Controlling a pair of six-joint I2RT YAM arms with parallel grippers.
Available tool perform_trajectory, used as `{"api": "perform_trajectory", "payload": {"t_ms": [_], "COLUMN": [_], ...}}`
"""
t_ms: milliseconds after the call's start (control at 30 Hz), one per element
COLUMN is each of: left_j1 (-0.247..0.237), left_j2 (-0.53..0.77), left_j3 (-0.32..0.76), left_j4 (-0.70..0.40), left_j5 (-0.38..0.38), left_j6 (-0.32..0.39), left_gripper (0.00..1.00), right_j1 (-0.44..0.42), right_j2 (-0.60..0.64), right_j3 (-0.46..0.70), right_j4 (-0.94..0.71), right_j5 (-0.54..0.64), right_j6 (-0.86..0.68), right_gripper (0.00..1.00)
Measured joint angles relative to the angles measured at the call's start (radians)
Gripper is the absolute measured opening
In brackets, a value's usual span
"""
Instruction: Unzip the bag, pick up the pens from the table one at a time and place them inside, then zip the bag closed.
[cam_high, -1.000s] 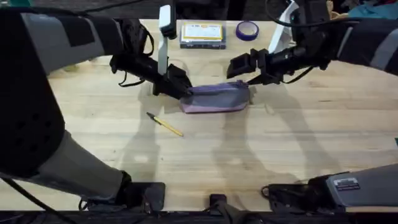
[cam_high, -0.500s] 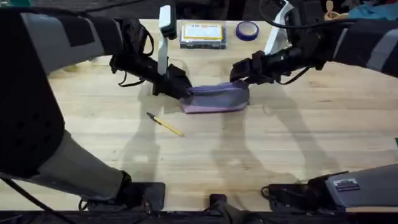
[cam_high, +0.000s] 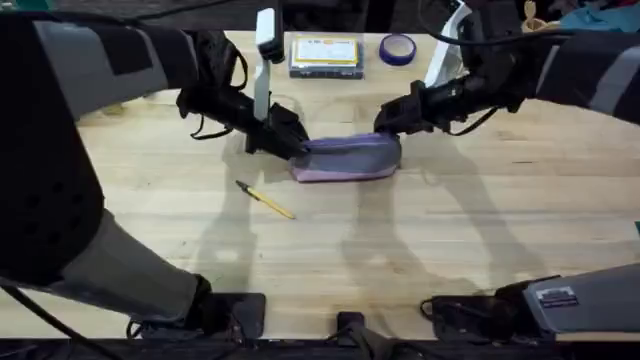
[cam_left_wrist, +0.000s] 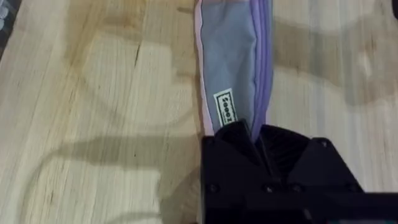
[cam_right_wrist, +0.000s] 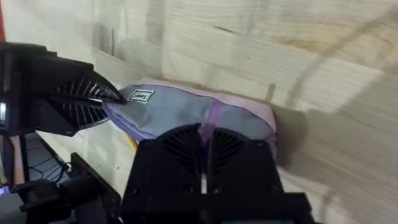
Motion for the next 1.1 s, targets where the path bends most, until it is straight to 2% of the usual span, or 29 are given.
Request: {"api": "perform_trajectory", "payload": {"t_ms": [433, 767, 1100], "left_j1": [0.000, 0.000, 0.000], "left_j2": [0.000, 0.000, 0.000], "left_j3": [0.000, 0.000, 0.000], "left_j4": [0.000, 0.002, 0.002], "left_j5": [0.000, 0.000, 0.000], "left_j6": [0.000, 0.000, 0.000], "left_gripper": [0.042, 0.042, 0.042], "right_j1": [0.000, 0.002, 0.002], "right_j2": [-0.003, -0.112, -0.118], "right_j3": [0.000, 0.000, 0.000], "right_j4": [-0.001, -0.008, -0.011], "right_j5": [-0.001, -0.006, -0.028], "right_j6": [0.000, -0.010, -0.012], "right_gripper": [0.031, 0.031, 0.031]}}
